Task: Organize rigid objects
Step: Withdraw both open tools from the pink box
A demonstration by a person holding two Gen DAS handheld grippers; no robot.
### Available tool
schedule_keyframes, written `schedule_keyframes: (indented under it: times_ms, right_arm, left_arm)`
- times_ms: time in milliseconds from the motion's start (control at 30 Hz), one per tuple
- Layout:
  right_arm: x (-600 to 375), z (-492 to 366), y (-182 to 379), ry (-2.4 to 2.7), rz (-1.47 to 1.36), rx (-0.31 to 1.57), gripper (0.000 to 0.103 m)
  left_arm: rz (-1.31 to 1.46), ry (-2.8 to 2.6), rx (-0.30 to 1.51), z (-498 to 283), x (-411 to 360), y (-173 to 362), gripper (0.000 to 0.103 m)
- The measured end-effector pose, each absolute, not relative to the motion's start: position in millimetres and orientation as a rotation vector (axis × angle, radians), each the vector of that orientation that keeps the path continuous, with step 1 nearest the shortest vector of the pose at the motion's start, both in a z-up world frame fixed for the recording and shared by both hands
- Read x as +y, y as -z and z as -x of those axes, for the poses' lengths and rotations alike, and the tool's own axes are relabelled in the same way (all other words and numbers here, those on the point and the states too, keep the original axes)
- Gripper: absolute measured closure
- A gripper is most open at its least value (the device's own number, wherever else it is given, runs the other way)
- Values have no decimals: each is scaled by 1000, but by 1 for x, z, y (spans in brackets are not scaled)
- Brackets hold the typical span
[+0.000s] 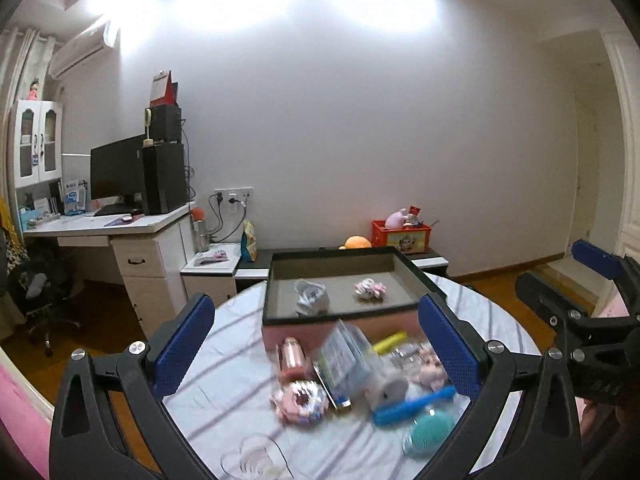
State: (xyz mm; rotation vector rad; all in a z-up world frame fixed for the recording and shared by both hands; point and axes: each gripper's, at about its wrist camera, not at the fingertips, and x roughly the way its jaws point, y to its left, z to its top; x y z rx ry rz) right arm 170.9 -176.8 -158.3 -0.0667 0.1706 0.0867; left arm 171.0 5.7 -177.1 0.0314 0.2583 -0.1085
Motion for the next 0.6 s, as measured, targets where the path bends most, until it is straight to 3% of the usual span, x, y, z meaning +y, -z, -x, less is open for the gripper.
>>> schedule_keyframes:
  times_ms: [600]
  right_arm:
    - [-201, -173, 220, -28, 35, 338, 0]
  left_arm:
    - [-56, 89, 459, -198, 13, 238, 0]
